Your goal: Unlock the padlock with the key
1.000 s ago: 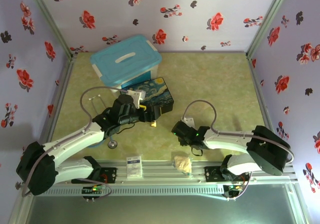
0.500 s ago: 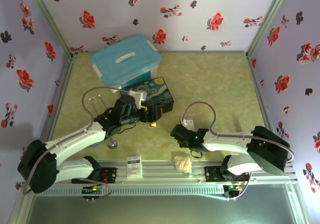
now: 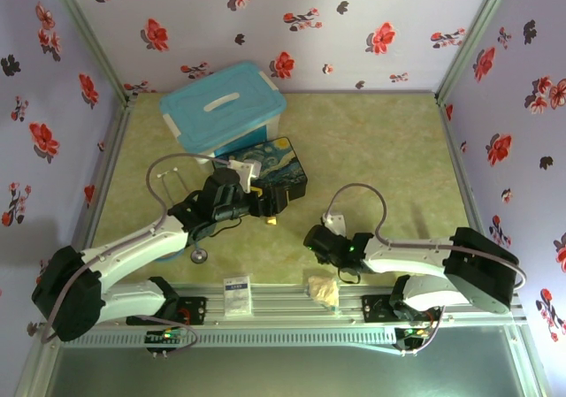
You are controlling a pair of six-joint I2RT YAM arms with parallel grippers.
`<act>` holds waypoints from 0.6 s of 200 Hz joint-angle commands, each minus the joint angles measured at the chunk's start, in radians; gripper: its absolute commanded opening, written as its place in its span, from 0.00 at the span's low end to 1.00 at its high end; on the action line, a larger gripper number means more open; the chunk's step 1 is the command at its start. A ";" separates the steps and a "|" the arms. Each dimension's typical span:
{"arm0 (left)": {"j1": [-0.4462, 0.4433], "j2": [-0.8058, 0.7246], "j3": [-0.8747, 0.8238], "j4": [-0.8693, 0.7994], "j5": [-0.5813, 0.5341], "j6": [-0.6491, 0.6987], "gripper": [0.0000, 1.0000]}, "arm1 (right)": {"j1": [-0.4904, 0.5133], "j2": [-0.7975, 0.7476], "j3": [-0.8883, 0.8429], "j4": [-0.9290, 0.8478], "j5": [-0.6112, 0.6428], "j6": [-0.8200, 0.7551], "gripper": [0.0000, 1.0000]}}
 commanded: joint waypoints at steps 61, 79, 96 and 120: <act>-0.012 0.025 0.021 0.046 0.003 -0.023 1.00 | 0.052 0.008 -0.020 -0.174 -0.061 0.027 0.27; -0.013 0.032 0.022 0.049 0.003 -0.023 1.00 | 0.049 0.025 -0.011 -0.164 -0.028 0.020 0.27; -0.015 0.037 0.021 0.051 0.003 -0.024 1.00 | 0.032 0.048 0.002 -0.128 -0.009 -0.012 0.27; -0.015 0.028 0.042 -0.004 -0.010 0.004 1.00 | 0.023 0.093 0.026 -0.112 -0.016 -0.033 0.20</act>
